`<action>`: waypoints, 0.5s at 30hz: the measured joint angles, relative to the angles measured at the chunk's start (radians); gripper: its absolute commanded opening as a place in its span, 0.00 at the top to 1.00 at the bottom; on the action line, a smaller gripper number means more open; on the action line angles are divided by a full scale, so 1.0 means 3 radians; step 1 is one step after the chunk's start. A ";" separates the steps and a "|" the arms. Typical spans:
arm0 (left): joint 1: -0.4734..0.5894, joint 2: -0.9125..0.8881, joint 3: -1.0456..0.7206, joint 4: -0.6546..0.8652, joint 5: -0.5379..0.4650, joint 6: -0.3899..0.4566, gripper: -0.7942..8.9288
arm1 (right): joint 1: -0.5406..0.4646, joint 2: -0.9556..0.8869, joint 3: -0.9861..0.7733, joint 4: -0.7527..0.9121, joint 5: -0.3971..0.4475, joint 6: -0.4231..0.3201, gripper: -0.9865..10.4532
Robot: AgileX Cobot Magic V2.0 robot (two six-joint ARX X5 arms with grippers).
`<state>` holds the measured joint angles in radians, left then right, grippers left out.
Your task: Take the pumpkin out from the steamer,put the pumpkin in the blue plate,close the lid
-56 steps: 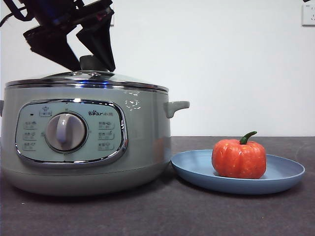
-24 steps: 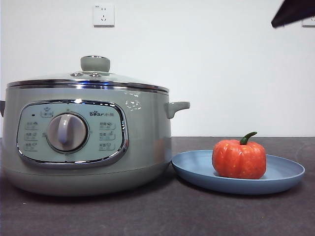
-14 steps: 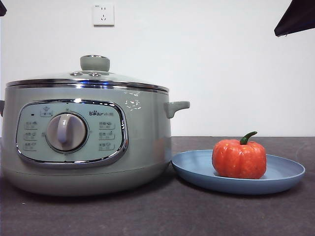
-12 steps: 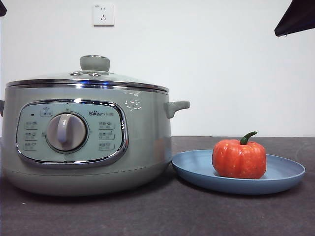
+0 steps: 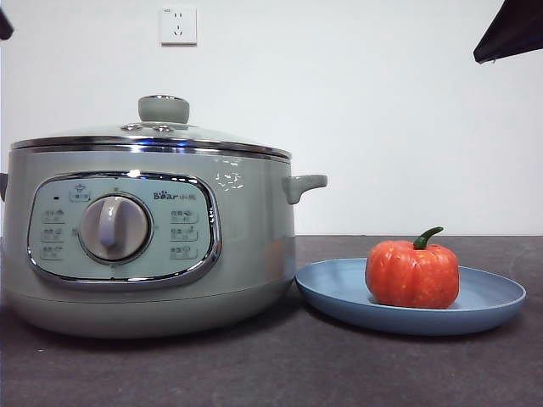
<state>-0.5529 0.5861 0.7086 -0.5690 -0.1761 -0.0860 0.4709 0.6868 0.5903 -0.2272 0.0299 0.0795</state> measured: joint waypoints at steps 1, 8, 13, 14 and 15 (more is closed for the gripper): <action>0.0005 -0.0064 -0.0001 -0.0092 -0.0003 0.0031 0.92 | 0.0000 0.0000 0.0000 -0.0003 0.0000 0.0001 0.91; 0.0612 -0.0855 -0.0219 0.0238 0.0024 0.0219 0.92 | 0.0000 0.0000 0.0000 -0.0003 0.0000 0.0001 0.91; 0.1312 -0.1217 -0.0919 0.0944 0.0182 0.0239 0.92 | 0.0000 0.0000 0.0000 -0.0003 0.0000 0.0001 0.91; 0.1406 -0.1289 -0.1048 0.1015 0.0278 0.0242 0.92 | 0.0000 0.0000 0.0000 -0.0003 0.0000 0.0001 0.91; 0.1504 -0.1373 -0.1185 0.1039 0.0413 0.0251 0.92 | 0.0000 0.0000 0.0000 -0.0003 0.0000 0.0001 0.91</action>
<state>-0.1017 0.1741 0.3531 -0.2573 -0.0521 -0.0109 0.4709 0.6868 0.5903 -0.2279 0.0299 0.0799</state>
